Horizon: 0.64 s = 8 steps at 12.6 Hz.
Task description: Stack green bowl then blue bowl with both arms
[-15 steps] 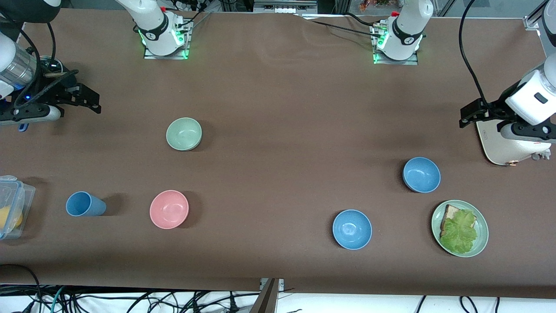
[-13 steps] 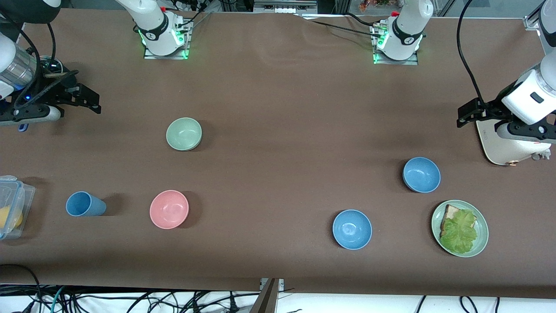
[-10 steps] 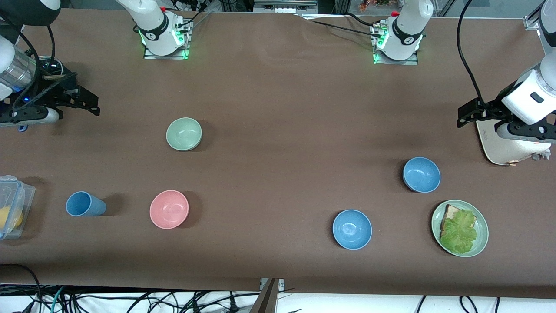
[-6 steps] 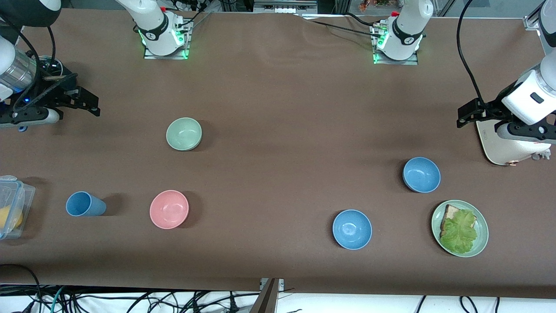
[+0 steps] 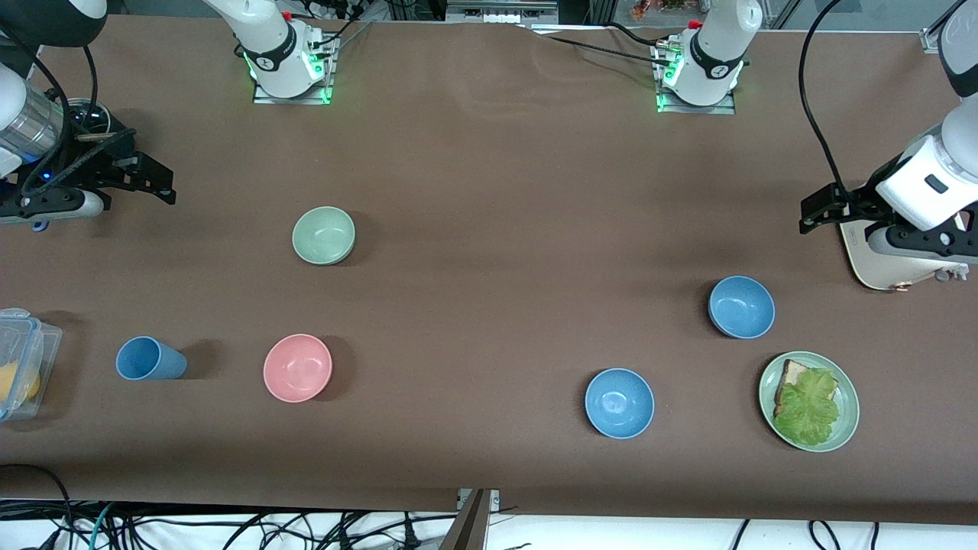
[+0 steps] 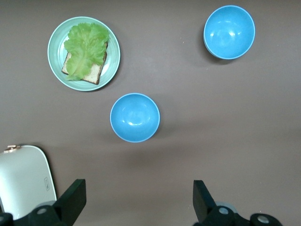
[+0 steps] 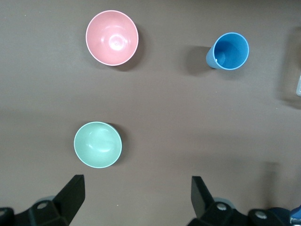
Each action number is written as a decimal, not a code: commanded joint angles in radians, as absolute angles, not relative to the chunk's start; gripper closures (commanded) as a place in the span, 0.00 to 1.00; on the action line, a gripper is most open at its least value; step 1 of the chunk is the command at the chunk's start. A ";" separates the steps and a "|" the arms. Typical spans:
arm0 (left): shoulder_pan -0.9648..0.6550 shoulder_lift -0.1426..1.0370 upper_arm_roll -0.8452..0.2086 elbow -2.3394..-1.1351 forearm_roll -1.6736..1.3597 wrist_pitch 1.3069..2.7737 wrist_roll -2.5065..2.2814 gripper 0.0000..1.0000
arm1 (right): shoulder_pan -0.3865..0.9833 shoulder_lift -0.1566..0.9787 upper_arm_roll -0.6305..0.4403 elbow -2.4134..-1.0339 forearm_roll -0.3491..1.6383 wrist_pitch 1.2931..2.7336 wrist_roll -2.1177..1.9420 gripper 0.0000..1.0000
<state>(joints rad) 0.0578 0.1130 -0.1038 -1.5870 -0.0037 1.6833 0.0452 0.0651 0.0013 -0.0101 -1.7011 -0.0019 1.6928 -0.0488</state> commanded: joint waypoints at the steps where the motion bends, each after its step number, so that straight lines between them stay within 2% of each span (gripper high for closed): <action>1: 0.048 0.118 -0.124 -1.588 0.009 1.700 0.054 0.00 | 0.054 0.003 0.002 -1.686 -0.006 1.687 -0.040 0.00; 8: 0.052 0.107 -0.130 -1.591 0.008 1.671 0.051 0.00 | 0.052 0.003 0.000 -1.686 -0.005 1.689 -0.038 0.00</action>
